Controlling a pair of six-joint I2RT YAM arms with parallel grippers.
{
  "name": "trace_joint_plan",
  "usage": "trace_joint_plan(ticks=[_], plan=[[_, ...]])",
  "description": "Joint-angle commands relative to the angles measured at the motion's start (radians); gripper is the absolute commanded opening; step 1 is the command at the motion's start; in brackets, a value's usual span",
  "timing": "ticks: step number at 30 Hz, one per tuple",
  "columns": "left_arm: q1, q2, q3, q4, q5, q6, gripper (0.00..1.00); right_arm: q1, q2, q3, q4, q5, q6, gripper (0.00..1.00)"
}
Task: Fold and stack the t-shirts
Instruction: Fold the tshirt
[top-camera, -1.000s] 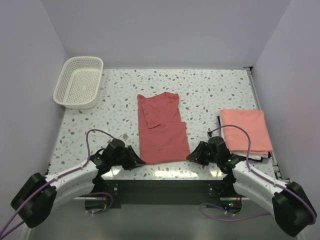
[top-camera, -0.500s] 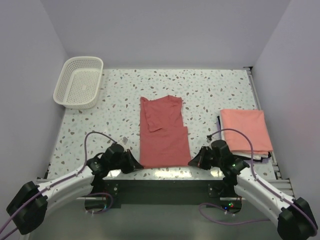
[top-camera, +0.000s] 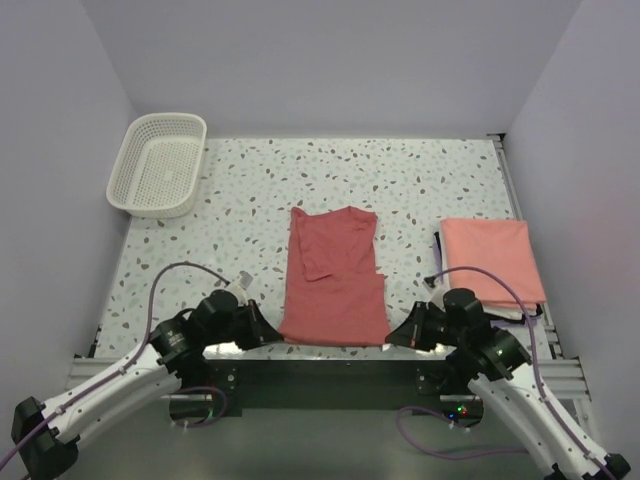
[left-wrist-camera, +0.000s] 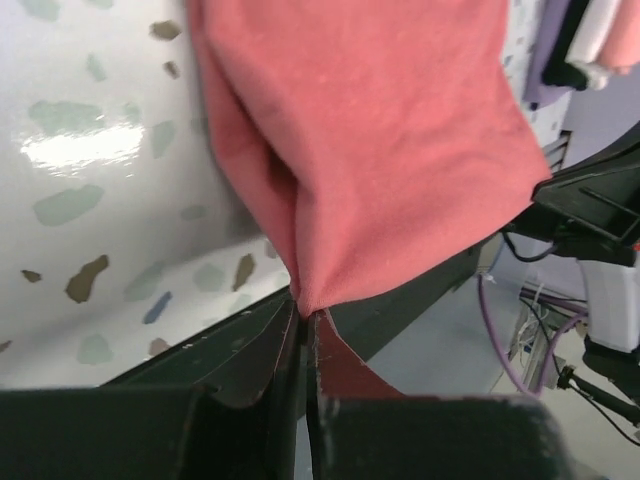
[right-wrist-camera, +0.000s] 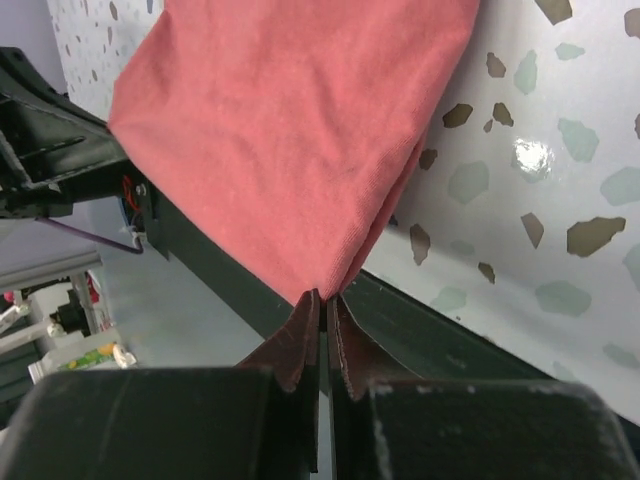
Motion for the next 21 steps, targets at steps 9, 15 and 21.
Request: trace_joint_plan(ticks=[9,15,21], plan=[[-0.001,0.095,0.261,-0.016,-0.150,0.038,0.00,-0.002,0.265,0.357,-0.094,0.159,-0.126,0.00],[0.002,0.270,0.389,0.037,-0.196,0.100,0.00,0.000,0.406,0.465,-0.025,0.220,-0.146,0.00],[0.077,0.510,0.597,0.036,-0.221,0.216,0.00,-0.006,0.605,0.575,0.076,0.273,-0.178,0.00]])
